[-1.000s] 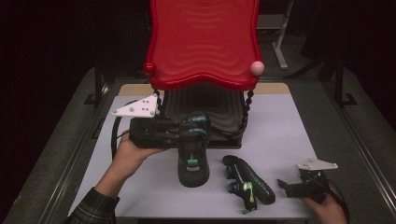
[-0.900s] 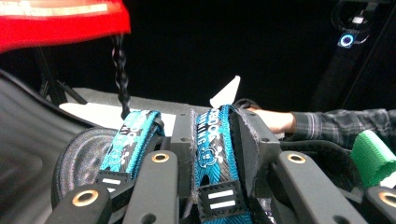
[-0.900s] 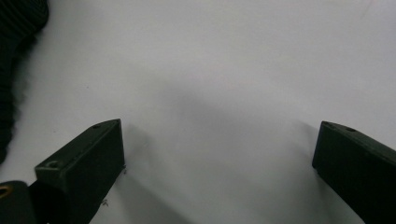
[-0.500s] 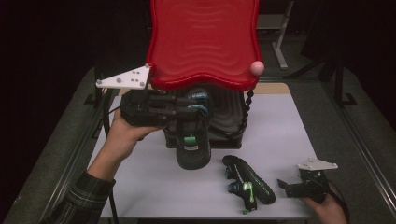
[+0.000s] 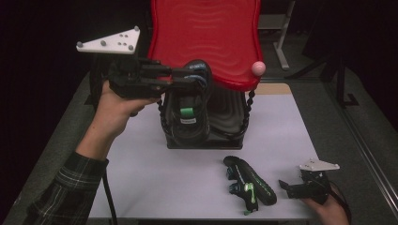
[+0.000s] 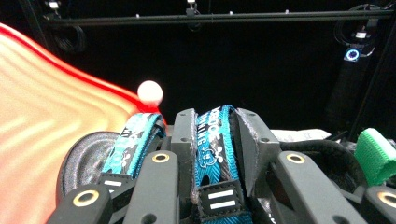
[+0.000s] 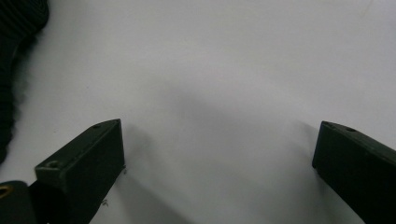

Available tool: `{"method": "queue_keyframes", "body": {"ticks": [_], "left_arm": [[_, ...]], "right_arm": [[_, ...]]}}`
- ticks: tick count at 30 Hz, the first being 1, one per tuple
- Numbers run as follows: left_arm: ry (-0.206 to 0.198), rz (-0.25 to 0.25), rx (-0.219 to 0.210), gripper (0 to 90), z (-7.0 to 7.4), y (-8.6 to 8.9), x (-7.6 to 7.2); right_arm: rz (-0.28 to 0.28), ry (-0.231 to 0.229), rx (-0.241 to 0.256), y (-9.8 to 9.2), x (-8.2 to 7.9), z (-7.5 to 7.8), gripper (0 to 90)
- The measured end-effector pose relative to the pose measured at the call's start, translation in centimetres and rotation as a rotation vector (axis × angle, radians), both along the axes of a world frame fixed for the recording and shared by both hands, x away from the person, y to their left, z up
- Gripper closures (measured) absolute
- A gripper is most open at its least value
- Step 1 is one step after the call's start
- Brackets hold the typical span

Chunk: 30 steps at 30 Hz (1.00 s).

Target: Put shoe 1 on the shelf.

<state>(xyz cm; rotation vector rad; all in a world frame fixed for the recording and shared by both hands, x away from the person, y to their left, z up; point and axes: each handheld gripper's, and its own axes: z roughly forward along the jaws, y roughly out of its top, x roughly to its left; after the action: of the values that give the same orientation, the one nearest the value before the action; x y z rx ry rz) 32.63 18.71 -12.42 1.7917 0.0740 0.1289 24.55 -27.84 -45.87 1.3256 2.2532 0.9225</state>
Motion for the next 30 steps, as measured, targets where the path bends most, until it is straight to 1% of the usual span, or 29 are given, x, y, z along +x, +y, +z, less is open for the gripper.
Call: {"method": "queue_keyframes", "body": {"ticks": [4, 10, 16, 17, 19, 21, 23, 25, 30], "left_arm": [[-0.03, 0.005, 0.003, 70.1, 1.6, 0.0, 0.6], [-0.046, 0.016, 0.012, 70.1, 2.9, -0.1, 2.0], [-0.064, 0.035, 0.039, 70.1, 3.8, -0.1, 4.2], [-0.062, 0.037, 0.039, 70.1, 3.9, -0.1, 4.4], [-0.07, 0.041, 0.051, 70.1, 4.3, -0.2, 5.3], [-0.073, 0.044, 0.054, 70.1, 4.5, -0.2, 6.0], [-0.075, 0.049, 0.057, 70.1, 4.9, -0.3, 7.1], [-0.077, 0.046, 0.057, 70.1, 5.1, -0.3, 7.9], [-0.085, 0.057, 0.057, 70.1, 5.8, -0.4, 9.8]], "right_arm": [[0.0, 0.0, 0.001, 0.0, 0.0, 0.0, 1.6], [0.0, -0.001, 0.003, 0.0, 0.0, 0.0, 1.6], [0.0, -0.001, 0.003, 0.0, 0.0, 0.0, 1.6], [0.0, -0.001, 0.002, 0.0, 0.0, 0.0, 1.6], [0.0, -0.001, 0.002, 0.0, 0.0, 0.0, 1.6], [0.0, -0.001, 0.001, 0.0, 0.0, 0.0, 1.6], [0.0, -0.002, 0.002, 0.0, 0.0, 0.0, 1.6], [0.0, -0.001, 0.001, 0.0, 0.0, 0.0, 1.6], [0.0, -0.001, 0.002, 0.0, 0.0, 0.0, 1.6]]}}
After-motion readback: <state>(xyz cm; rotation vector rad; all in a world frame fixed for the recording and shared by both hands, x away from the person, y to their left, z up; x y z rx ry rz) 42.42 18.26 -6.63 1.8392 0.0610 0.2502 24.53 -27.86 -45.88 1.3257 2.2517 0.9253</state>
